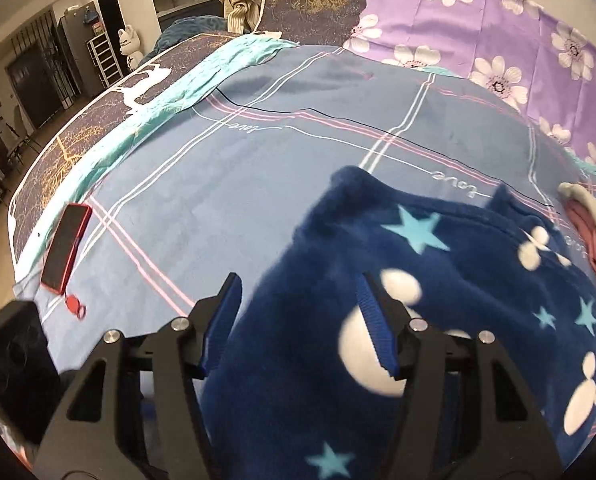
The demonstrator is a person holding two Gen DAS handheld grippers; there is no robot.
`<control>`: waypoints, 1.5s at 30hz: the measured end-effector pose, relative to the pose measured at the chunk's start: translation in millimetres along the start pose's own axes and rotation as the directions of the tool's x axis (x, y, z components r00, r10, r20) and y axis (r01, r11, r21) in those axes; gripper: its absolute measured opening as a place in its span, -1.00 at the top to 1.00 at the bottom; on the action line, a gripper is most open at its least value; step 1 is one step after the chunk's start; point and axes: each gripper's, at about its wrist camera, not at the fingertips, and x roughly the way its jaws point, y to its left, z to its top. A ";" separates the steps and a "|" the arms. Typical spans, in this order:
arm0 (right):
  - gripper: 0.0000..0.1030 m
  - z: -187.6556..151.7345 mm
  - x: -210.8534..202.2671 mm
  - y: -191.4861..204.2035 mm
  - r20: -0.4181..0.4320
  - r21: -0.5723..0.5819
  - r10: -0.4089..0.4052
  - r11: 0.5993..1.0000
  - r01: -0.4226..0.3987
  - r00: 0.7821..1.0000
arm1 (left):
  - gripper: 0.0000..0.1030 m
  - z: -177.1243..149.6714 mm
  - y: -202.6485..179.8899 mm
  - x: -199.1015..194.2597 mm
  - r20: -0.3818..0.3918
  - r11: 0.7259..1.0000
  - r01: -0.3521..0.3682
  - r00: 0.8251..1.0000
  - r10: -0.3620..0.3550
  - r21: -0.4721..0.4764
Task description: Fold small clothes
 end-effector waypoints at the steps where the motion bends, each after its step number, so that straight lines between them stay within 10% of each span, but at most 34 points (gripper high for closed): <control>1: -0.20 2.3 2.4 1.1 -0.005 -0.001 -0.002 1.000 0.002 1.000 | -0.06 1.7 0.2 4.8 -0.016 1.000 -0.011 1.000 0.011 0.010; 5: -0.26 8.2 11.7 6.8 -0.037 -0.028 -0.010 1.000 0.009 0.999 | -0.04 2.7 13.5 21.3 -0.076 0.997 -0.065 0.995 0.062 -0.038; 7: -0.27 8.9 15.2 8.9 -0.039 -0.048 -0.024 0.999 0.022 0.999 | 0.75 1.2 14.9 16.4 -0.056 0.998 -0.012 0.998 0.009 -0.055; 11: -0.27 10.4 19.1 7.1 -0.032 -0.057 -0.022 0.998 0.020 0.999 | 0.79 -0.6 -1.6 -7.7 0.031 0.989 0.141 0.990 -0.140 -0.050; 17: -0.26 15.8 29.2 3.6 -0.038 -0.058 -0.024 0.998 0.022 0.999 | 0.68 -12.5 13.0 -1.5 -0.023 0.994 0.026 0.999 -0.028 -0.106; 19: -0.26 17.3 34.4 8.0 -0.048 -0.080 -0.034 0.996 0.030 0.998 | 0.36 -16.8 22.3 -0.2 -0.037 0.989 0.016 0.999 -0.022 -0.147; 25: -0.26 23.6 78.2 23.7 -0.132 -0.214 -0.246 0.953 0.215 0.960 | 0.17 -21.6 20.1 8.9 -0.111 0.993 -0.054 0.993 0.043 -0.101; 30: 0.59 29.6 119.4 5.8 -0.164 -0.129 -0.203 0.975 0.183 0.965 | 0.56 -25.8 19.0 10.3 -0.154 0.990 -0.109 0.984 0.094 -0.089; 34: 0.53 39.0 122.1 -16.0 -0.154 0.025 -0.106 0.994 0.111 0.982 | 0.59 -32.0 16.7 2.5 -0.173 0.988 -0.140 0.977 0.127 -0.065; 40: -0.07 17.3 31.1 -34.5 0.034 0.069 0.020 0.997 -0.023 0.999 | 0.53 -38.6 0.7 -9.5 -0.144 0.982 -0.189 0.971 0.189 0.018; 45: -0.07 -40.8 -70.0 -75.5 0.221 0.136 -0.084 0.989 0.054 0.972 | 0.51 -26.6 -14.3 -32.4 -0.057 0.972 -0.226 0.972 0.230 0.070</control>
